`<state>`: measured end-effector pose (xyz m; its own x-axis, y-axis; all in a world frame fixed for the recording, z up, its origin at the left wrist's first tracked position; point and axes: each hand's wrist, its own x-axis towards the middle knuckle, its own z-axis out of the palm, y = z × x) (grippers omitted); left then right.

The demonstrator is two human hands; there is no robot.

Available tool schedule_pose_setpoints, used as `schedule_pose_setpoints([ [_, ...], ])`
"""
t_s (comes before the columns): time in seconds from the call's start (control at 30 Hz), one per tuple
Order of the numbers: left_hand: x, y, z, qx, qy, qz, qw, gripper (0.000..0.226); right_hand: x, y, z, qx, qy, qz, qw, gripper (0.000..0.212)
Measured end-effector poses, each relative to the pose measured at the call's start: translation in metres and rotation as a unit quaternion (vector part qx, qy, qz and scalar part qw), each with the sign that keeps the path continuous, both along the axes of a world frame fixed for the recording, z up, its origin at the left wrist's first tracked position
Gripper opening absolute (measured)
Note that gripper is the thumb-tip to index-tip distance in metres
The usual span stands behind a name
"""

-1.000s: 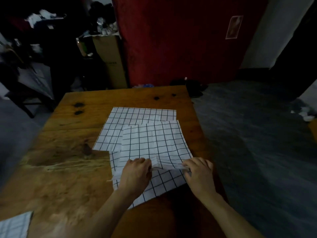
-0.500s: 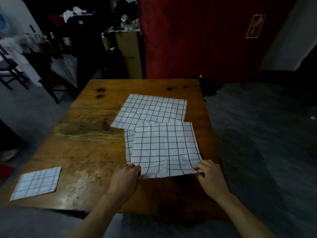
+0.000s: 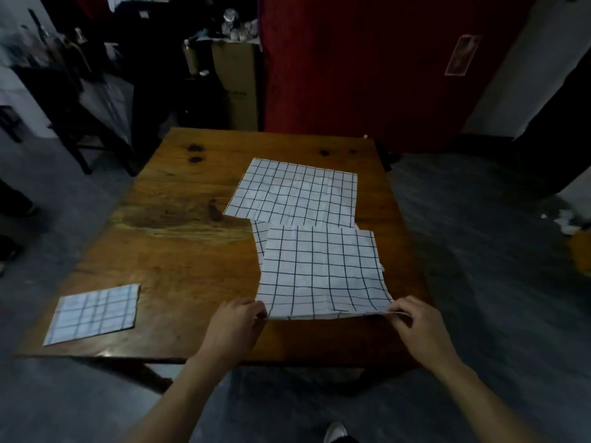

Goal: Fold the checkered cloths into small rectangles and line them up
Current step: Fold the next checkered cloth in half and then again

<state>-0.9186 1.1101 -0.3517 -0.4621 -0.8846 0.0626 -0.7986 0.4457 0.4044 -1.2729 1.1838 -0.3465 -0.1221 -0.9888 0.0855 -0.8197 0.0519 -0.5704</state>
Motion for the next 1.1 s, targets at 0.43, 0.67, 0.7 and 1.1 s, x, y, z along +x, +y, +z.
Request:
schedule_pose_setpoints([
  [0.43, -0.026, -0.043, 0.008, -0.053, 0.043, 0.053, 0.996, 0.013, -0.014, -0.042, 0.006, -0.041, -0.078, -0.054, 0.995, 0.015],
  [0.67, -0.053, -0.098, 0.02, -0.079, 0.008, 0.084, 0.993, 0.022, -0.043, -0.112, 0.007, -0.013, -0.103, -0.032, 0.994, 0.009],
  [0.7, -0.056, -0.104, 0.02, -0.082, 0.005, 0.09, 0.993, 0.021, -0.047, -0.12, 0.008, -0.014, -0.103, -0.028, 0.994, 0.009],
  [1.1, -0.082, -0.177, 0.014, -0.047, -0.012, 0.117, 0.992, 0.01, -0.067, -0.19, -0.004, 0.034, -0.073, -0.068, 0.994, 0.008],
])
